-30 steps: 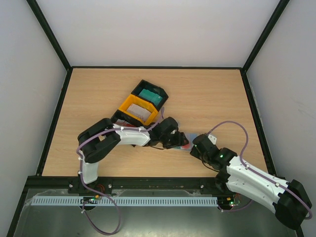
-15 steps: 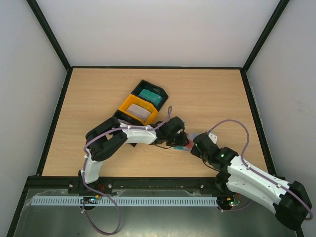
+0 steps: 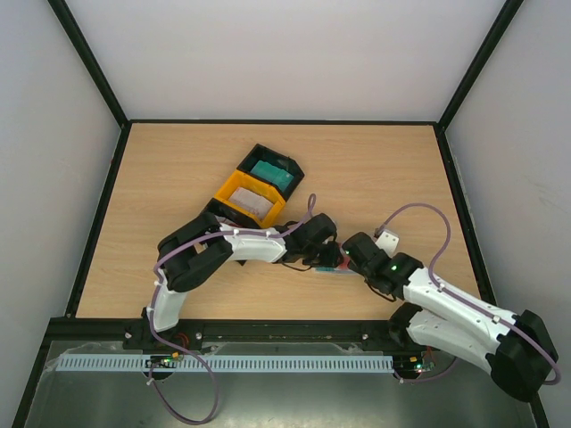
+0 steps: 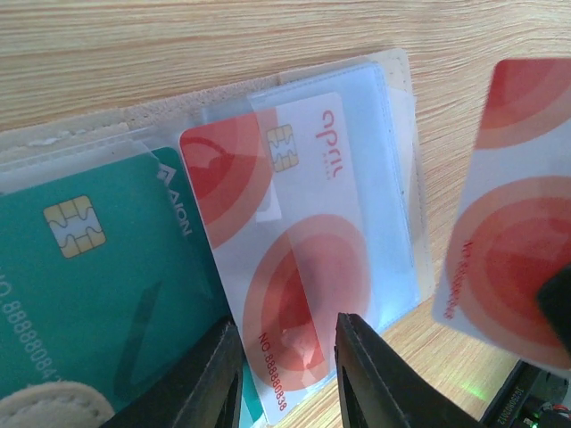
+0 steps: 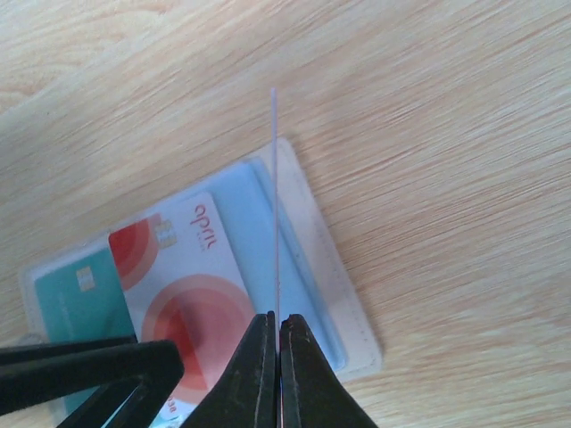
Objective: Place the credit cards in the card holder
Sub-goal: Insert the credit card into the card holder.
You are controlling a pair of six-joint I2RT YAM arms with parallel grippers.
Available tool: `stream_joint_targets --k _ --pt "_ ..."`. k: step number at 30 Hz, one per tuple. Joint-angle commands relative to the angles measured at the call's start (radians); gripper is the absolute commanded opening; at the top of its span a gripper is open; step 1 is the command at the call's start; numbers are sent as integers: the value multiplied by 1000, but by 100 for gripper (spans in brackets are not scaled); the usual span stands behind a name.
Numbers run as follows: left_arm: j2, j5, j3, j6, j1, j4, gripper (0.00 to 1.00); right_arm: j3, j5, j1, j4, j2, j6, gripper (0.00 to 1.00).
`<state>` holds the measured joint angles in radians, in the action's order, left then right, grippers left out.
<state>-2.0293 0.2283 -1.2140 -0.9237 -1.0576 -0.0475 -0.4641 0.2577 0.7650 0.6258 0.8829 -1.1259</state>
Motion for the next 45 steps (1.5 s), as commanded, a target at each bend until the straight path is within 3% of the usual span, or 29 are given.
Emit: stream_joint_targets --k 1,10,23,33,45 --pt "-24 -41 -13 23 -2 79 32 -69 153 -3 105 32 -41 2" --pt "-16 -35 3 31 8 79 33 -91 230 -4 149 181 -85 2" --pt "-11 6 33 24 18 41 37 66 326 -4 -53 193 -197 2" --pt "1 -4 58 19 33 35 38 145 121 -4 -250 87 -136 2" --pt "25 -17 96 19 38 37 38 154 -59 -4 -327 67 -110 2"
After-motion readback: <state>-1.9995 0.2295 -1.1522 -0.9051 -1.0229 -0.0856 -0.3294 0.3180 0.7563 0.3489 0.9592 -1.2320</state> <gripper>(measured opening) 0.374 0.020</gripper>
